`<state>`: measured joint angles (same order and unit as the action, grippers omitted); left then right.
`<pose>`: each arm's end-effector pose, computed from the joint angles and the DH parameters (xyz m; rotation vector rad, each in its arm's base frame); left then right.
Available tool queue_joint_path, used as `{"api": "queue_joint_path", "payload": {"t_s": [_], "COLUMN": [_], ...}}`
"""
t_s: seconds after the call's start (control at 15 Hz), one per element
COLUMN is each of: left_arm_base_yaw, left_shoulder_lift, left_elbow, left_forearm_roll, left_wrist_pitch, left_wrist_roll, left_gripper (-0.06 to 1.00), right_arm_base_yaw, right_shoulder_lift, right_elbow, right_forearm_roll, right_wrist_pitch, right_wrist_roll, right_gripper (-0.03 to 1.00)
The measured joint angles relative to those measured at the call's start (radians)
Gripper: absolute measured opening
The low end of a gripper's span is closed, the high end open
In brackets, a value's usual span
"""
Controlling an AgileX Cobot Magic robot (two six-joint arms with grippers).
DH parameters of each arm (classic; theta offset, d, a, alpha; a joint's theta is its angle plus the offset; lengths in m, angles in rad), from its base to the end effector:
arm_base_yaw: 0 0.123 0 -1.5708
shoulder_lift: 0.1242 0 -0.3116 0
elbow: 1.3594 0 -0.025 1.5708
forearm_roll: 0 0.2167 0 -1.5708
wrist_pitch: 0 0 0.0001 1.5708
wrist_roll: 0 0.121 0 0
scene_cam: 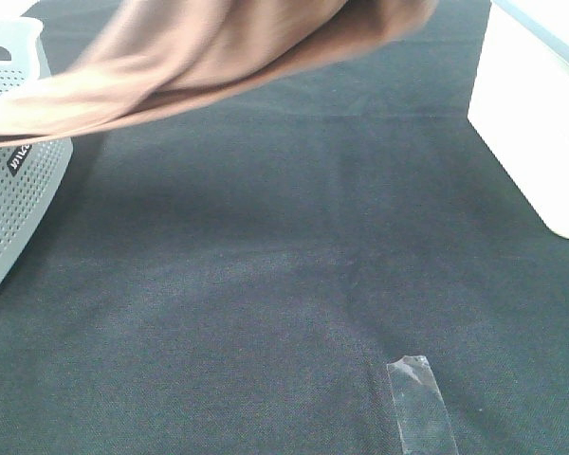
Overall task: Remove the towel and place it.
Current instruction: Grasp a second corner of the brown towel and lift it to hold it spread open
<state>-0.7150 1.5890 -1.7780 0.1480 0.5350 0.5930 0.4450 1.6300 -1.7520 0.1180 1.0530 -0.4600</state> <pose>0.2798 -0.2309 0.4842 1.1596 1.4088 0.0726 0.3050 0.1592 0.4091 -1.0329 2.1782 0.1436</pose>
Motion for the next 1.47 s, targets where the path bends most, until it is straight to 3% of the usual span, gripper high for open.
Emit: {"api": "queue_joint_path", "payload": {"t_s": [0.2, 0.27, 0.33, 0.67, 1.0, 1.27, 1.47], "left_arm_base_yaw": [0.058, 0.133, 0.171, 0.297, 0.412, 0.454, 0.486], "left_shoulder_lift": [0.027, 0.043, 0.05, 0.11, 0.196, 0.249, 0.282], "left_elbow": [0.0, 0.0, 0.0, 0.0, 0.0, 0.0, -0.004], "left_forearm_roll": [0.091, 0.106, 0.107, 0.113, 0.119, 0.109, 0.067], "left_wrist_pitch": [-0.169, -0.288, -0.343, -0.57, -0.797, -1.035, -1.094], "left_wrist_roll": [0.0, 0.0, 0.0, 0.0, 0.0, 0.0, -0.007], "left_gripper": [0.0, 0.0, 0.0, 0.0, 0.0, 0.0, 0.0], "right_arm_base_yaw": [0.0, 0.0, 0.0, 0.0, 0.0, 0.0, -0.025], "right_shoulder_lift": [0.086, 0.14, 0.159, 0.217, 0.28, 0.326, 0.352], "right_elbow": [-0.256, -0.39, -0.435, -0.495, -0.495, -0.495, -0.495], "right_forearm_roll": [-0.197, -0.292, -0.33, -0.406, -0.559, -0.615, -0.615], "right_wrist_pitch": [0.063, 0.064, 0.036, -0.307, -0.505, -0.801, -0.884], "right_wrist_roll": [0.004, 0.004, 0.004, 0.009, 0.009, 0.07, 0.136], "right_gripper": [0.0, 0.0, 0.0, 0.0, 0.0, 0.0, 0.0]}}
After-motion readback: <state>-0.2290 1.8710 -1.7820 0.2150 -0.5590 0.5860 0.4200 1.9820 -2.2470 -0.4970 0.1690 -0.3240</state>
